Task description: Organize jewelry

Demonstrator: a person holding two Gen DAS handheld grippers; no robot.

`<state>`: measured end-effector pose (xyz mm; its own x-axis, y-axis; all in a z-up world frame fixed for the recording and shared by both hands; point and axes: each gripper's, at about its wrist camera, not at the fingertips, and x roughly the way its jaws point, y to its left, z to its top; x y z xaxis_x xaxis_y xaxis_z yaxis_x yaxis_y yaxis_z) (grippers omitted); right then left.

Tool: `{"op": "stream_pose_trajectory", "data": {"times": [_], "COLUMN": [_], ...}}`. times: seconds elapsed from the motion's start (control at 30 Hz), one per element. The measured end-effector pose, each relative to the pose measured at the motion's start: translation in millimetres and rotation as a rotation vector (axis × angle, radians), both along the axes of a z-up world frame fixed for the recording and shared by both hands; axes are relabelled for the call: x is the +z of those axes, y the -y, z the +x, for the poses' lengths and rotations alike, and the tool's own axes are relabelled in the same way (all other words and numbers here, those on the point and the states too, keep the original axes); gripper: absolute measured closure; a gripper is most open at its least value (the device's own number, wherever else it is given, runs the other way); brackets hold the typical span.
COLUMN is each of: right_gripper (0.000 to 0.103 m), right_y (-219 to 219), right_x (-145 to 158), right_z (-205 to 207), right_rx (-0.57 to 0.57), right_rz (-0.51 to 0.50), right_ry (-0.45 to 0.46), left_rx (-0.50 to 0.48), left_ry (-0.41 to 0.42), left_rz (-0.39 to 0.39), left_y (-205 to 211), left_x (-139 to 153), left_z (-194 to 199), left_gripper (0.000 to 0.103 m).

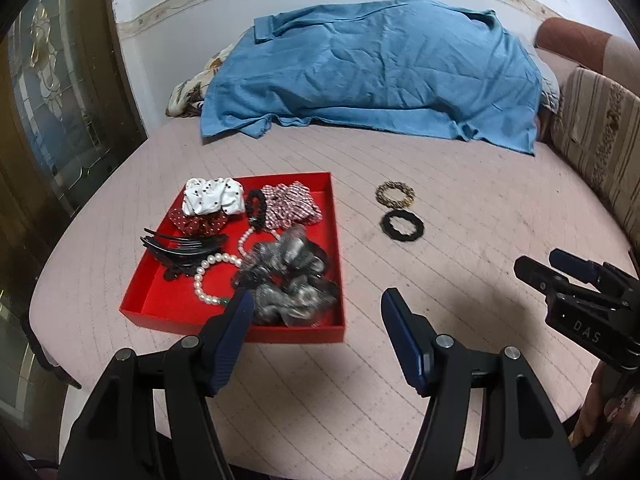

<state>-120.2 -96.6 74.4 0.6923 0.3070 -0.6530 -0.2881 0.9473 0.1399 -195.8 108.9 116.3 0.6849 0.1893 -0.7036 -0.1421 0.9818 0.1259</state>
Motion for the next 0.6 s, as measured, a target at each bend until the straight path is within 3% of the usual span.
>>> {"op": "stream_pose_trajectory", "data": {"times": [0.6], "right_gripper": [0.031], "right_y": [13.2], "right_x": [4.1], "right_z": [-22.6], "right_rx": [-0.026], "right_rz": [-0.021], "right_ry": [0.052], "left_rx": [-0.025], "left_ry": [-0.007], "left_rz": [0.030], "left_y": [21.7], "left_x": [-1.7], "left_z": [-15.8], "left_gripper": [0.037]}}
